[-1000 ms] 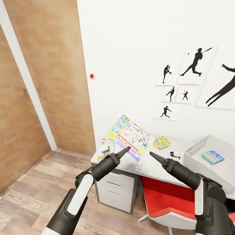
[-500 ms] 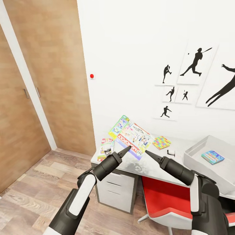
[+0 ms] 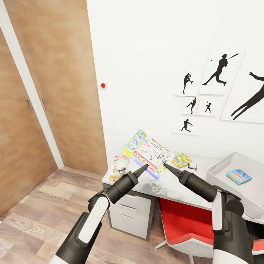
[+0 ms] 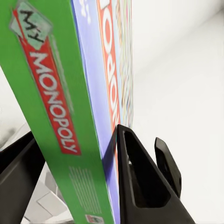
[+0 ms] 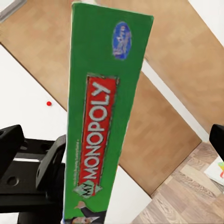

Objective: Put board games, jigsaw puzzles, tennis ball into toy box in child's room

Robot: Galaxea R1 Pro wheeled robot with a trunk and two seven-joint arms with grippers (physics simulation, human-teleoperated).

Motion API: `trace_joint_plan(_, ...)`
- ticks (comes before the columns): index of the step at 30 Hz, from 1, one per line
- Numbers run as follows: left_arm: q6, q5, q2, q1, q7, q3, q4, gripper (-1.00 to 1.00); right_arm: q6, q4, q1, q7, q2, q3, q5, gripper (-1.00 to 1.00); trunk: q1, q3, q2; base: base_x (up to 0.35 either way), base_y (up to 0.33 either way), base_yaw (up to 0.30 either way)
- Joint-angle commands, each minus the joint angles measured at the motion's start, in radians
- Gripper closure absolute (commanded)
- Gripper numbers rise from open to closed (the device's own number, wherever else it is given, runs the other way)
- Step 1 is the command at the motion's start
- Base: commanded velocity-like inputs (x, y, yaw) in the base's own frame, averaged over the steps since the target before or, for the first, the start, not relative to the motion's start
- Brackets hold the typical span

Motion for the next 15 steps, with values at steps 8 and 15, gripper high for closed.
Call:
trace_joint_plan(8,-0.008,0.008,0.001,0.000,0.002,-0.037,0.011,1.00,0.005,0.002,-0.005,0.002,0.000,-0.002,-0.003,-1.00,0.000,-0.002,-0.001,0.000,0.000,0.000)
trace_joint_plan(15,-0.021,0.010,0.000,-0.001,0.012,-0.044,0.018,1.00,0.005,0.003,-0.006,0.002,0.001,-0.002,-0.003,-1.00,0.000,-0.002,-0.001,0.000,0.000,0.000)
